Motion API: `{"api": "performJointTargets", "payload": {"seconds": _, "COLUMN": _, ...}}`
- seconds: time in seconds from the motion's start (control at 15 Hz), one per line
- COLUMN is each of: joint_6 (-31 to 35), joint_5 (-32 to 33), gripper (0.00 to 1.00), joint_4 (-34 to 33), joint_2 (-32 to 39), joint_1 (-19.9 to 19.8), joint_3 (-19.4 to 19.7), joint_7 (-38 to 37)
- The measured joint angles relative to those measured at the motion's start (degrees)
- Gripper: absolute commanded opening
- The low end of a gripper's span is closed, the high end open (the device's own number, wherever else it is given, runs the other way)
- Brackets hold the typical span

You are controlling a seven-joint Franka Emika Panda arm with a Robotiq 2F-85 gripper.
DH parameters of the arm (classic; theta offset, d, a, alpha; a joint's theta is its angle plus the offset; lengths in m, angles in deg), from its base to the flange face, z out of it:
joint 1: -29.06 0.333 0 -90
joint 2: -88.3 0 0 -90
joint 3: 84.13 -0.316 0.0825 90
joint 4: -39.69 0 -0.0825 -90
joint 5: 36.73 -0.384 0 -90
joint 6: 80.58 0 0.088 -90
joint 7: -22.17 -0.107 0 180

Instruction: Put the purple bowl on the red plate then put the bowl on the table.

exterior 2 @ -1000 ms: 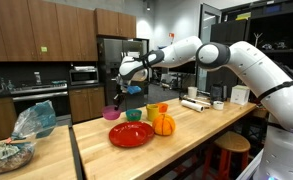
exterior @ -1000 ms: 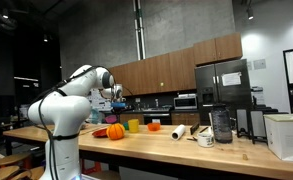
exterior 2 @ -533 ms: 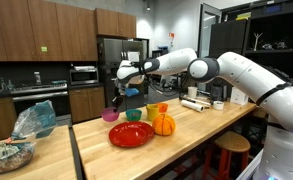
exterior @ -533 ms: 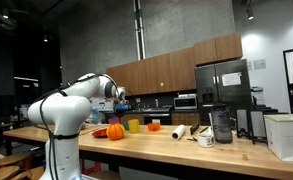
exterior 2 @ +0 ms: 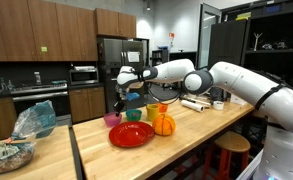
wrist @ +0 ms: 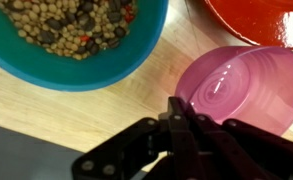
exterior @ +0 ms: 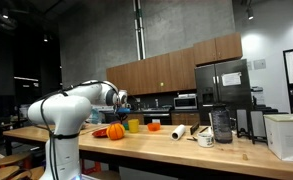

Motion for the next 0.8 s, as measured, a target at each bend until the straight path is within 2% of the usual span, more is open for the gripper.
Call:
{"api": "performJointTargets", "payload": {"seconds": 0.07, "joint_6": -0.7, "joint_5": 0.0, "gripper": 0.29, "joint_4": -1.3, "joint_2": 0.8, "joint_1": 0.2, "joint_3": 0.1, "joint_7": 0.0}}
{"api": "performJointTargets", "payload": {"seconds": 0.13, "joint_6": -1.4, "joint_5": 0.0, "gripper": 0.29, "joint_4": -2.4, "joint_2": 1.5, "joint_1": 0.4, "joint_3": 0.2, "joint_7": 0.0}}
{"api": "performJointTargets", "payload": {"seconds": 0.33, "joint_6": -2.6, "joint_5": 0.7, "gripper": 0.45, "joint_4": -4.5, "joint_2": 2.5, "joint_1": 1.0, "joint_3": 0.2, "joint_7": 0.2}}
{"api": "performJointTargets", "payload": {"seconds": 0.8, "joint_6": -3.0, "joint_5": 3.5, "gripper": 0.92, "joint_4": -7.7, "joint_2": 2.3, "joint_1": 2.6, "joint_3": 0.2, "joint_7": 0.2}}
